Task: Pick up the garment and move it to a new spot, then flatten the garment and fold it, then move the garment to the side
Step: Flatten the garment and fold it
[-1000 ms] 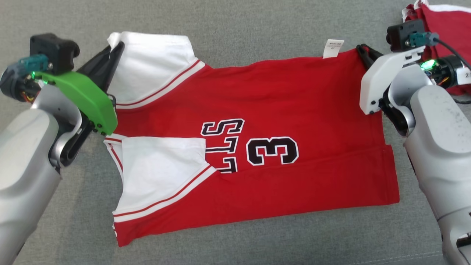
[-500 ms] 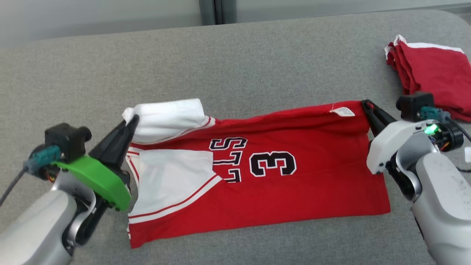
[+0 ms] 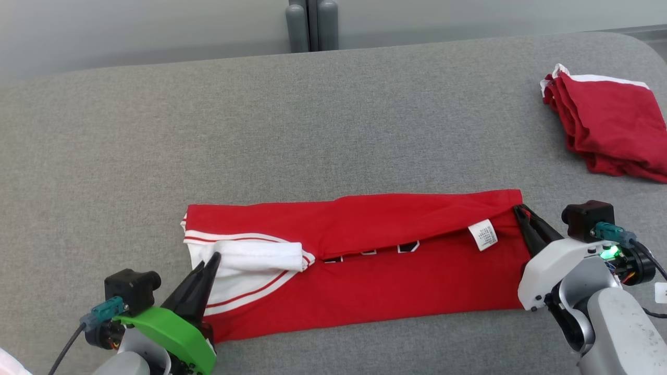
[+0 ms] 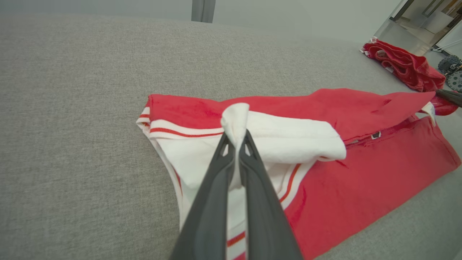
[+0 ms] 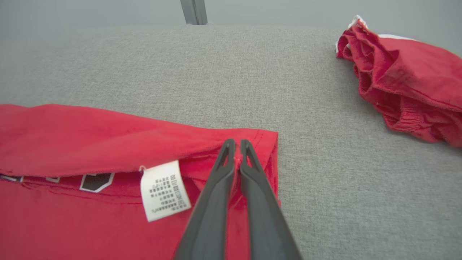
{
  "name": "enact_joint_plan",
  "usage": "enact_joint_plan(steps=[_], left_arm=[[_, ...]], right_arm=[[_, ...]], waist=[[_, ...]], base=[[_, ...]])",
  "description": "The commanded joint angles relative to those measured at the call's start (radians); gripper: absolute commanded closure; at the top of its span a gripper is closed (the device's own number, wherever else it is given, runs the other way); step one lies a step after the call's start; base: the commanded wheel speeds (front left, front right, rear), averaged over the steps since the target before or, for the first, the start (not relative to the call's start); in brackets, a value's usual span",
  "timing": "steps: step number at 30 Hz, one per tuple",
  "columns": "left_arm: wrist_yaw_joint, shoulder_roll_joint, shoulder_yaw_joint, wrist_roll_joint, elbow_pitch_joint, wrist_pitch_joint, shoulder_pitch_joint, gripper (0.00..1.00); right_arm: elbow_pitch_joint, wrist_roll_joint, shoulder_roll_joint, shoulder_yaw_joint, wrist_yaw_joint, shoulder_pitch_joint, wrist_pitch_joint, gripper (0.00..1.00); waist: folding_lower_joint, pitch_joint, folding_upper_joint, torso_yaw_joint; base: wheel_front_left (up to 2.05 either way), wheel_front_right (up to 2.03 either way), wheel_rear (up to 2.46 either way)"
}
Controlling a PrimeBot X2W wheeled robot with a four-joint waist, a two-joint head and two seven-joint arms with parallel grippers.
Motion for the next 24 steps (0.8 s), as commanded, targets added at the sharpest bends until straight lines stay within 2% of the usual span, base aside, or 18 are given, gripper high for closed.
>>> enact_joint_plan(steps=[1,2,3,4,5,11,16,24], left_arm=[[-0.007,-0.009,0.012,0.009,0.014,-0.011,0.018,0.44],[-0.010,-0.017,0.019,0.016,0.025,-0.011,0.025,0.09],[-0.013,-0.029,0.033,0.019,0.037,-0.015,0.035,0.00],[-0.016,-0.037,0.045,0.022,0.046,-0.017,0.043,0.00],[-0.017,-0.048,0.071,0.033,0.047,-0.017,0.053,0.00],[-0.026,-0.105,0.230,0.130,-0.008,-0.017,0.165,0.00],[-0.016,-0.158,0.340,0.220,-0.073,-0.017,0.266,0.00],[-0.009,-0.266,0.464,0.334,-0.105,-0.017,0.322,0.00]], right_arm=[[-0.008,-0.017,0.007,-0.009,-0.002,0.018,-0.007,0.93],[-0.010,-0.022,0.014,-0.019,-0.002,0.024,-0.011,0.76],[-0.014,-0.029,0.021,-0.029,-0.002,0.031,-0.015,0.59],[-0.016,-0.036,0.027,-0.037,-0.002,0.036,-0.019,0.33],[-0.021,-0.044,0.033,-0.048,-0.002,0.042,-0.026,0.00],[-0.046,-0.073,0.071,-0.125,-0.002,0.102,-0.065,0.00],[-0.074,-0.083,0.095,-0.188,-0.002,0.154,-0.085,0.00],[-0.064,-0.104,0.106,-0.199,-0.002,0.134,-0.094,0.00]], waist=[[0.0001,0.002,0.0000,-0.002],[0.0001,0.002,0.0000,-0.002],[0.0001,0.002,0.0000,-0.002],[0.0001,0.002,0.0000,-0.002],[0.0001,0.002,0.0000,-0.002],[0.0001,-0.011,0.0000,0.008],[0.0001,-0.032,0.0000,0.022],[0.0001,-0.046,0.0000,0.034]], base=[[0.00,0.00,0.00],[0.00,0.00,0.00],[0.00,0.00,0.00],[0.00,0.00,0.00],[0.00,0.00,0.00],[0.00,0.00,0.00],[0.00,0.00,0.00],[0.00,0.00,0.00]])
